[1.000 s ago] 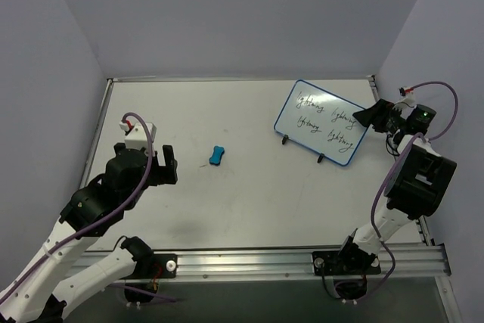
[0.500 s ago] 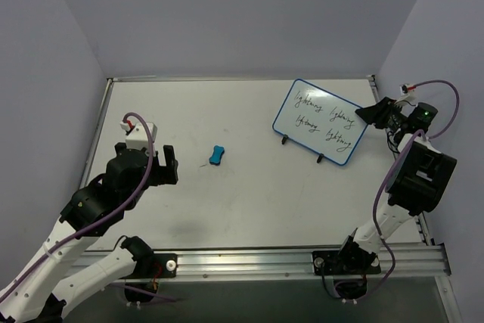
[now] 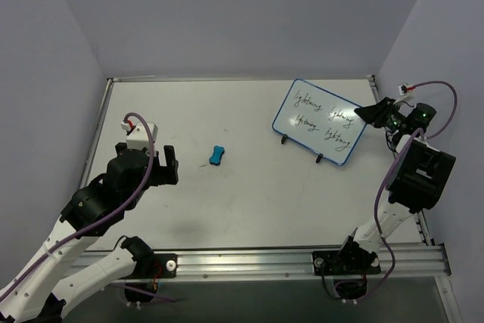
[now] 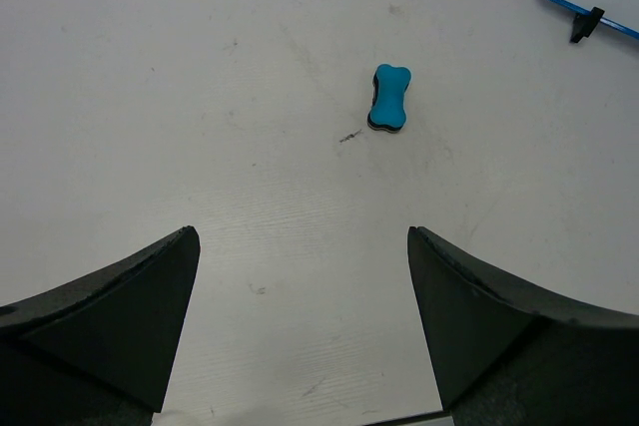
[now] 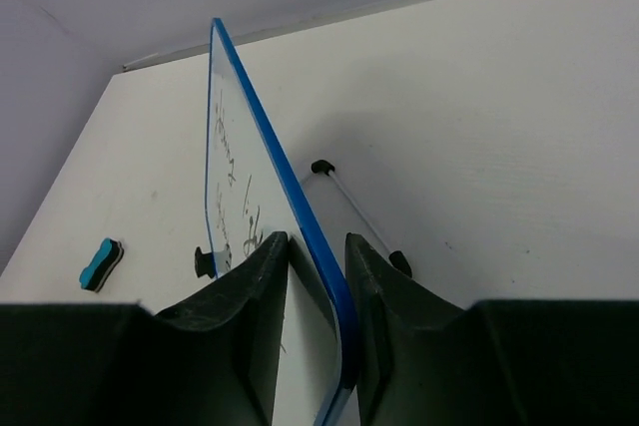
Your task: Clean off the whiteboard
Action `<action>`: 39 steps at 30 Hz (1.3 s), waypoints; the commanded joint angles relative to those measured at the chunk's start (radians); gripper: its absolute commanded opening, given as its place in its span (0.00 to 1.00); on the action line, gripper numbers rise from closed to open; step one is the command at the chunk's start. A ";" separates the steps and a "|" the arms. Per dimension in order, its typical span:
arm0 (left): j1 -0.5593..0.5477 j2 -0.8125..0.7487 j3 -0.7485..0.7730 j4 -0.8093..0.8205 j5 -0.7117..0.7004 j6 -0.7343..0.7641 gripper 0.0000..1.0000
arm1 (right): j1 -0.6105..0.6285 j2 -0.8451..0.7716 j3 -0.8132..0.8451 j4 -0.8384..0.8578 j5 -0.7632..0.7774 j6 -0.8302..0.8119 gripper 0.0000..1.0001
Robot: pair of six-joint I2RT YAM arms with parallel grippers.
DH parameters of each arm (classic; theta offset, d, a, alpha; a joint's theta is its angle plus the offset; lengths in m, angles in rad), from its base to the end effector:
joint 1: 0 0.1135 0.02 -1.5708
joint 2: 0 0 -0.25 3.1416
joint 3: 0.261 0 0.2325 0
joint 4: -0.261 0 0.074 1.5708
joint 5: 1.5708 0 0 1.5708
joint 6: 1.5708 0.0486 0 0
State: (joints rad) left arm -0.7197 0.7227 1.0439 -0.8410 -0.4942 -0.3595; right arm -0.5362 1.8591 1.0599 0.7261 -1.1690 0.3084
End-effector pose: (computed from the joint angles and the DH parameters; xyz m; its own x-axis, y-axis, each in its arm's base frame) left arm 0.1115 -0.0671 0.3487 -0.4449 -0.0219 -0.8953 0.1220 0.9889 -0.0848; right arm 0.3525 -0.1575 0.2272 -0.2387 0.2799 -0.9299 -0.5424 0.7558 0.3668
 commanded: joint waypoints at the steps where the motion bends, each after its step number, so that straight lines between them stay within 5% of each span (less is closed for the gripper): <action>1: -0.006 0.001 0.010 0.017 -0.010 0.001 0.94 | -0.001 0.005 -0.026 0.237 -0.066 0.149 0.23; 4: -0.006 0.000 0.010 0.019 -0.014 0.001 0.94 | -0.016 0.037 -0.076 0.581 -0.090 0.337 0.18; 5: -0.006 0.000 0.010 0.017 -0.014 0.001 0.94 | -0.028 0.063 -0.106 0.803 -0.095 0.503 0.17; 9: -0.009 0.009 0.011 0.017 -0.012 0.001 0.94 | -0.048 0.159 -0.097 1.262 -0.122 0.877 0.09; 11: -0.009 0.009 0.011 0.016 -0.015 0.002 0.94 | -0.048 0.180 -0.090 1.285 -0.127 0.908 0.00; 39: -0.011 0.020 0.013 0.019 -0.014 0.002 0.94 | -0.022 -0.024 -0.121 1.285 -0.078 0.758 0.00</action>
State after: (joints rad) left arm -0.7250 0.7372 1.0439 -0.8413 -0.5011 -0.3595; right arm -0.5674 1.9182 0.9257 1.2949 -1.2564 1.0657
